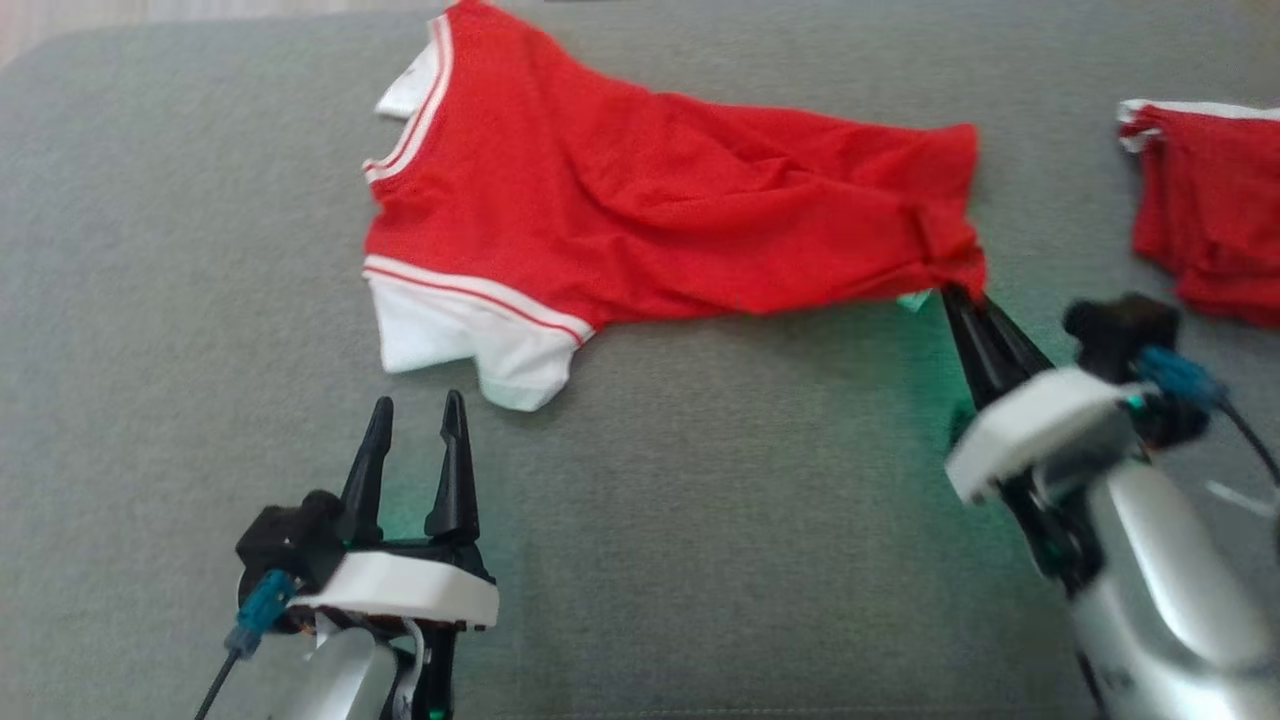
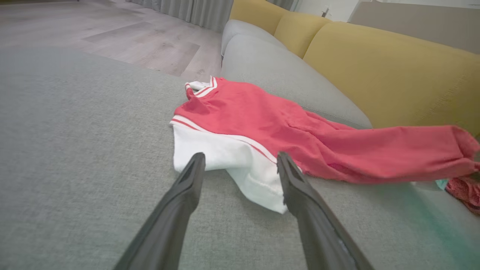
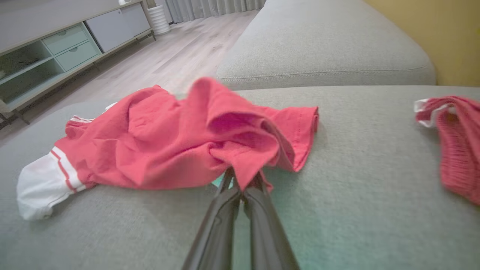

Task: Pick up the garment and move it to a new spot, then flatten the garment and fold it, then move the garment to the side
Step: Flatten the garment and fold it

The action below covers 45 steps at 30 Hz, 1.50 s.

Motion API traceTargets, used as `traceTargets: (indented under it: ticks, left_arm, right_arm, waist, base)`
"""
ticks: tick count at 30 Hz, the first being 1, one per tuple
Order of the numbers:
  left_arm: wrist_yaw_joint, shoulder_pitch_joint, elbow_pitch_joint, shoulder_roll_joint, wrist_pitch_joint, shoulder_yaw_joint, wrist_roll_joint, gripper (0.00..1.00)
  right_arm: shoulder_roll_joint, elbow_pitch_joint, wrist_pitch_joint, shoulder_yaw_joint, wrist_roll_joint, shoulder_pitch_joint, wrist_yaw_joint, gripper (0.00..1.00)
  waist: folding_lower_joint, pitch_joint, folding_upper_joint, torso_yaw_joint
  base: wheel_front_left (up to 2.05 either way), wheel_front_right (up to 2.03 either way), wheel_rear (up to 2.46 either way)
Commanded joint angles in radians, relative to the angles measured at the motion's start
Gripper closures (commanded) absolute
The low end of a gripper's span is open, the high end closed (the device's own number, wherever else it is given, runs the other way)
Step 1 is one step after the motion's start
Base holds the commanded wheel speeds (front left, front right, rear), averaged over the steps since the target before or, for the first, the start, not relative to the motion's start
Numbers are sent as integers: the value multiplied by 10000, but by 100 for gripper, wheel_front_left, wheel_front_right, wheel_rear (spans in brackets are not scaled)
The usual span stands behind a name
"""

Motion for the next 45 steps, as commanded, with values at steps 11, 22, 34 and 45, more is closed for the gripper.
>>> traceTargets:
  ticks: [11,22,34,45]
  left_arm:
    - [25,-109,-364,220,-113,396,79,0]
    - [46,-142,-310,343,-76,392,20,0]
    - [50,51,104,328,18,357,-168,0]
    - [-39,-65,585,257,40,169,-149,0]
  right_arm:
    - [-507,-4988,3155,-1117,954,2942,65,100]
    - [33,-3521,2528,-1426,666,3366,65,0]
    - [325,-4077,955,-2323,-162,3556,65,0]
    - [1034,-3982,-625,-2088,-1360,2828,65,0]
  waist:
    - [1,-126,0,-397]
    - [1,-195,0,-356]
    - [1,-679,0,-913]
    - [1,-1216,0,-1130]
  base:
    - [0,0,0]
    - [0,0,0]
    - [0,0,0]
    - [0,0,0]
